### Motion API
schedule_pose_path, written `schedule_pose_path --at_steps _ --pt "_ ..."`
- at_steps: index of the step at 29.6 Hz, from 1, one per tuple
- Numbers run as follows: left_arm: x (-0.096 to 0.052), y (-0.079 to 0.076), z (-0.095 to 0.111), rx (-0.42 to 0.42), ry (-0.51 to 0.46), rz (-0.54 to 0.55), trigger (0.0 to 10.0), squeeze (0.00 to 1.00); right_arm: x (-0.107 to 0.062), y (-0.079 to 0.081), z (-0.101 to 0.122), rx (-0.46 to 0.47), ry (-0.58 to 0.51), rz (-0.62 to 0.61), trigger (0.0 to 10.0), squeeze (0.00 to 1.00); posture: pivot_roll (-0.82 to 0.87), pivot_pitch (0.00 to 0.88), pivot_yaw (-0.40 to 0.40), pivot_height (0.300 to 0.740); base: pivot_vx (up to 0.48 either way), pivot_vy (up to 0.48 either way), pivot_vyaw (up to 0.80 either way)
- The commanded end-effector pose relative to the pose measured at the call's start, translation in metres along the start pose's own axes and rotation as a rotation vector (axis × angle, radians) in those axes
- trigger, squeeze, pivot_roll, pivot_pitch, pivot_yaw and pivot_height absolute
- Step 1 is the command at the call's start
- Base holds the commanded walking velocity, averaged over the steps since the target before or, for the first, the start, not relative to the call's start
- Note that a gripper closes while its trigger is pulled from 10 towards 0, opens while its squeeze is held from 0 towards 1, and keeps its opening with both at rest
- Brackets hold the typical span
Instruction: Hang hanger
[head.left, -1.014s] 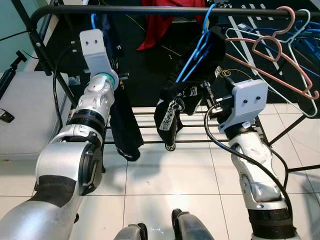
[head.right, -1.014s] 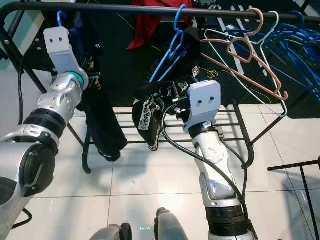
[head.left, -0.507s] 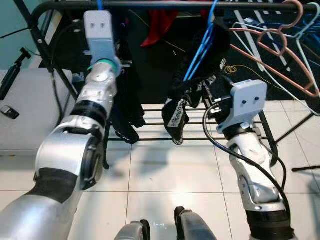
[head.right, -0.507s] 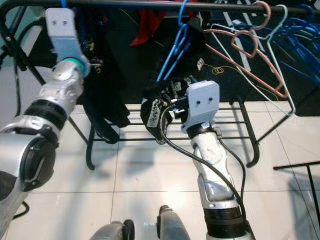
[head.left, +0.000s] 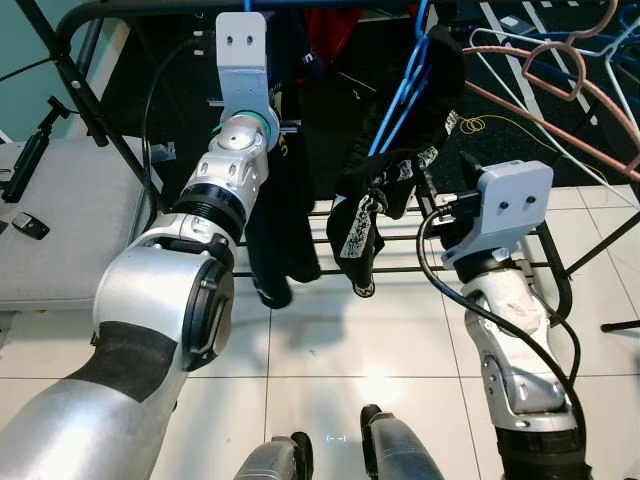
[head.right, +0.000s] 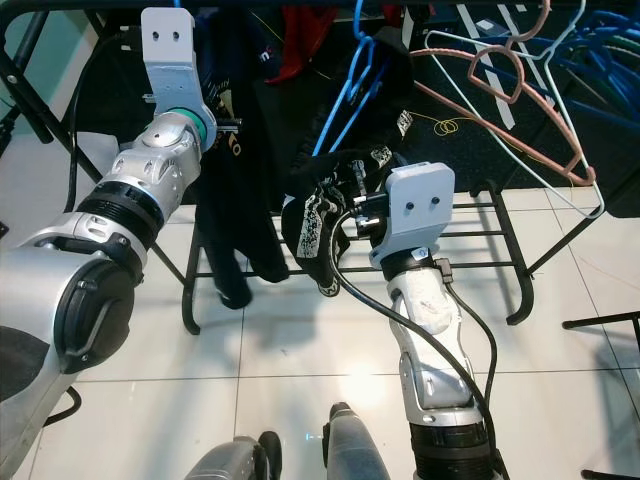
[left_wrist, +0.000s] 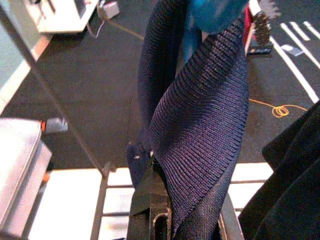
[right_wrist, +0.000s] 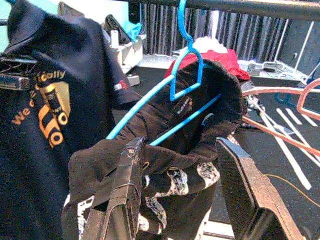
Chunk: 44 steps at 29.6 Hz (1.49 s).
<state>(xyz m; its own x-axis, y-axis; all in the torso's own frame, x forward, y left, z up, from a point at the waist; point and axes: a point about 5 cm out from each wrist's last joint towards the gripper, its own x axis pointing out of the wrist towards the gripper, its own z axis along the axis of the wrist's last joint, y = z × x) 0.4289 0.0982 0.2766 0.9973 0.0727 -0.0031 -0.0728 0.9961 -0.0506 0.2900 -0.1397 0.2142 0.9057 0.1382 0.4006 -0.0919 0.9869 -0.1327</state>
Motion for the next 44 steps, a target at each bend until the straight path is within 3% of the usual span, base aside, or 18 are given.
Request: schedule_pose_path --at_steps 1,6,11,15,18,20,22,23,24,25,26,29,31,33,34,38,39,44 --pt "0.001 0.003 0.004 -0.017 0.014 0.025 10.0 0.0 -0.003 0.001 -0.001 0.012 0.01 -0.002 10.0 0.0 -0.21 0.177 0.16 0.74 0.0 0.0 0.0" --pt "0.002 0.018 -0.006 -0.034 0.074 0.104 10.0 0.0 -0.004 0.001 -0.001 0.016 0.01 -0.004 10.0 0.0 -0.21 0.174 0.158 0.74 0.0 0.0 0.0" --pt "0.002 0.018 -0.006 -0.034 0.076 0.106 10.0 0.0 -0.004 0.001 -0.001 0.017 0.012 -0.005 10.0 0.0 -0.21 0.174 0.158 0.74 0.0 0.0 0.0" --pt "0.002 0.01 0.024 0.001 -0.109 0.015 10.0 0.0 -0.005 0.001 0.001 0.015 0.007 -0.015 10.0 0.0 -0.22 0.166 0.165 0.74 0.0 0.0 0.0" --pt "0.002 0.011 0.027 0.024 -0.133 0.005 10.0 0.0 -0.005 0.001 0.001 0.015 0.006 -0.017 10.0 0.0 -0.22 0.166 0.165 0.74 0.0 0.0 0.0" --pt "0.002 0.018 0.026 0.089 -0.179 -0.04 10.0 0.0 -0.008 0.0 0.001 0.017 0.008 -0.024 10.0 0.0 -0.21 0.157 0.166 0.74 0.0 0.0 0.0" --pt "0.001 0.035 0.013 0.209 -0.238 -0.14 10.0 0.0 -0.014 -0.001 -0.001 0.025 0.017 -0.034 10.0 0.0 -0.2 0.145 0.159 0.74 0.0 0.0 0.0" --pt "0.001 0.035 0.013 0.209 -0.238 -0.14 10.0 0.0 -0.014 -0.001 -0.001 0.025 0.017 -0.034 10.0 0.0 -0.2 0.145 0.159 0.74 0.0 0.0 0.0" --pt "-0.002 0.047 -0.001 0.254 -0.236 -0.187 10.0 0.0 -0.018 -0.002 -0.002 0.029 0.026 -0.037 10.0 0.0 -0.19 0.14 0.157 0.74 0.0 0.0 0.0" --pt "-0.002 0.047 -0.001 0.254 -0.236 -0.187 10.0 0.0 -0.018 -0.002 -0.002 0.029 0.026 -0.037 10.0 0.0 -0.19 0.14 0.157 0.74 0.0 0.0 0.0" --pt "-0.005 0.062 -0.019 0.267 -0.212 -0.211 10.0 0.0 -0.021 -0.002 -0.004 0.031 0.037 -0.037 10.0 0.0 -0.18 0.138 0.151 0.74 0.0 0.0 0.0" --pt "-0.005 0.062 -0.019 0.267 -0.212 -0.211 10.0 0.0 -0.021 -0.002 -0.004 0.031 0.037 -0.037 10.0 0.0 -0.18 0.138 0.151 0.74 0.0 0.0 0.0" --pt "-0.024 0.095 -0.061 0.284 -0.152 -0.241 10.0 0.0 -0.026 -0.001 -0.009 0.04 0.061 -0.027 10.0 0.0 -0.16 0.135 0.126 0.74 0.0 0.0 0.0" --pt "-0.024 0.095 -0.061 0.284 -0.152 -0.241 10.0 0.0 -0.026 -0.001 -0.009 0.04 0.061 -0.027 10.0 0.0 -0.16 0.135 0.126 0.74 0.0 0.0 0.0" --pt "-0.037 0.109 -0.079 0.269 -0.126 -0.227 10.0 0.0 -0.027 0.001 -0.011 0.047 0.072 -0.015 10.0 0.0 -0.16 0.134 0.121 0.74 0.0 0.0 0.0" --pt "-0.047 0.117 -0.091 0.256 -0.11 -0.215 10.0 0.0 -0.027 0.003 -0.013 0.052 0.079 -0.004 10.0 0.0 -0.16 0.132 0.115 0.74 0.0 0.0 0.0" --pt "-0.058 0.121 -0.103 0.242 -0.093 -0.202 10.0 0.0 -0.026 0.007 -0.015 0.059 0.086 0.01 10.0 0.0 -0.15 0.121 0.104 0.74 0.0 0.0 0.0" --pt "-0.075 0.125 -0.123 0.227 -0.065 -0.18 10.0 0.0 -0.025 0.015 -0.017 0.078 0.095 0.039 10.0 0.0 -0.15 0.113 0.099 0.74 0.0 0.0 0.0"
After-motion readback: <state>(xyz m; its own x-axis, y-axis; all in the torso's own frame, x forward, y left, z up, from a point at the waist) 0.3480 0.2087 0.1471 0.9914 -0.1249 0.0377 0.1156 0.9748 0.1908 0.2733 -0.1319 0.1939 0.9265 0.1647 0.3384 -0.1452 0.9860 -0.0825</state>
